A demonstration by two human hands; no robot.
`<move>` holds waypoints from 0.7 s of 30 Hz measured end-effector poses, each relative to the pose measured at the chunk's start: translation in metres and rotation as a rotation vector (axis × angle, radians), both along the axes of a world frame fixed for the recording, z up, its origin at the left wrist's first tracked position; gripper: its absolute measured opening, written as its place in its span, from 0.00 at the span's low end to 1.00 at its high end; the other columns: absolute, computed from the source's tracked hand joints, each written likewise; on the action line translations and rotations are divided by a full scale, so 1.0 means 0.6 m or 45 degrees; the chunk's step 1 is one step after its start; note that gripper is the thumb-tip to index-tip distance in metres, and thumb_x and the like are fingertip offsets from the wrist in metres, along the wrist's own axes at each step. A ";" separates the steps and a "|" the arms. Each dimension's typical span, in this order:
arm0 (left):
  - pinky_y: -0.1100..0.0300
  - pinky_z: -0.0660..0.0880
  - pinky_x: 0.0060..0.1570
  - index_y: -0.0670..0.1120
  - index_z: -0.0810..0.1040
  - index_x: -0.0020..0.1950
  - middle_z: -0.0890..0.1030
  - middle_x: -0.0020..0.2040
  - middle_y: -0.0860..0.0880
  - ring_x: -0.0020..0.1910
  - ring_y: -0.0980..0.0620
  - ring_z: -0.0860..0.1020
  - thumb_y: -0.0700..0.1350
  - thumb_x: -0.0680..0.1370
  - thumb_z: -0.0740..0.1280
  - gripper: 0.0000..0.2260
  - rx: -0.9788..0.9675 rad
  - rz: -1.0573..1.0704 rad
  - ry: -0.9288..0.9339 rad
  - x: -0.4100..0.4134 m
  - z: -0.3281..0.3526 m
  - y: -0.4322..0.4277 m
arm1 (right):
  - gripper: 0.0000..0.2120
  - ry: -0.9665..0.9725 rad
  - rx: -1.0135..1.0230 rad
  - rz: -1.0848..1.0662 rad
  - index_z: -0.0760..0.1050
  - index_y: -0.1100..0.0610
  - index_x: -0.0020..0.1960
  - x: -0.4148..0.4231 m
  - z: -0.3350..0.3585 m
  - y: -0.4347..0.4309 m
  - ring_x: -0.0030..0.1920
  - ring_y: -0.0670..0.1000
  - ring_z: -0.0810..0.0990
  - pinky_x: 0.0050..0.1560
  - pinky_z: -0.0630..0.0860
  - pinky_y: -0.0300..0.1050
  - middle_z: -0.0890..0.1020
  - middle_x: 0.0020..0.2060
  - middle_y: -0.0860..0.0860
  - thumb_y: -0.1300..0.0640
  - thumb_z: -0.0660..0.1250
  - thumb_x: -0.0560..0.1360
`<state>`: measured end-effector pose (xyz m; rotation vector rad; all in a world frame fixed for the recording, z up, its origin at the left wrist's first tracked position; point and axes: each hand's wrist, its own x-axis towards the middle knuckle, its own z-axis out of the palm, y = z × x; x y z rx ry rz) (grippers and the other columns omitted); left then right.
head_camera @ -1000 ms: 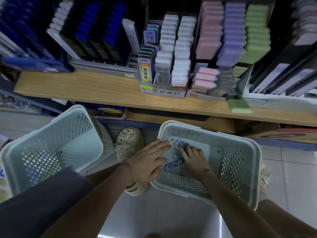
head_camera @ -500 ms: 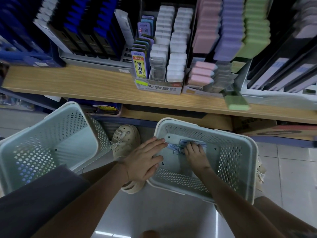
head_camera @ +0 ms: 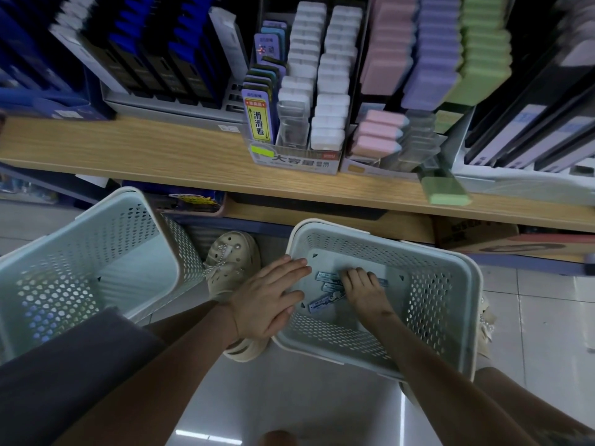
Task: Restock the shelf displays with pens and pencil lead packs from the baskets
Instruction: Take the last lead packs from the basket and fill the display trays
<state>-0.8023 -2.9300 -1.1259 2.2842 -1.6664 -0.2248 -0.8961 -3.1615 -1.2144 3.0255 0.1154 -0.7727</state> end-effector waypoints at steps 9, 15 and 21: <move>0.48 0.55 0.74 0.44 0.82 0.50 0.75 0.65 0.38 0.70 0.42 0.66 0.47 0.75 0.58 0.14 0.001 -0.009 -0.017 0.000 0.001 0.001 | 0.47 0.205 -0.073 0.035 0.71 0.70 0.65 0.003 -0.001 -0.005 0.55 0.65 0.78 0.55 0.77 0.59 0.78 0.55 0.66 0.64 0.81 0.47; 0.47 0.57 0.73 0.43 0.82 0.50 0.76 0.64 0.38 0.69 0.42 0.67 0.46 0.75 0.59 0.14 -0.028 -0.008 -0.010 0.001 -0.001 0.000 | 0.36 0.171 -0.081 0.093 0.38 0.67 0.75 -0.007 0.008 -0.032 0.74 0.61 0.53 0.74 0.52 0.54 0.53 0.74 0.63 0.68 0.58 0.76; 0.47 0.56 0.74 0.43 0.82 0.49 0.77 0.63 0.38 0.69 0.41 0.67 0.46 0.75 0.59 0.13 -0.050 -0.007 0.002 0.001 -0.004 -0.001 | 0.44 0.205 -0.082 0.001 0.36 0.66 0.75 -0.011 0.017 -0.037 0.74 0.60 0.52 0.73 0.52 0.52 0.51 0.74 0.61 0.67 0.65 0.73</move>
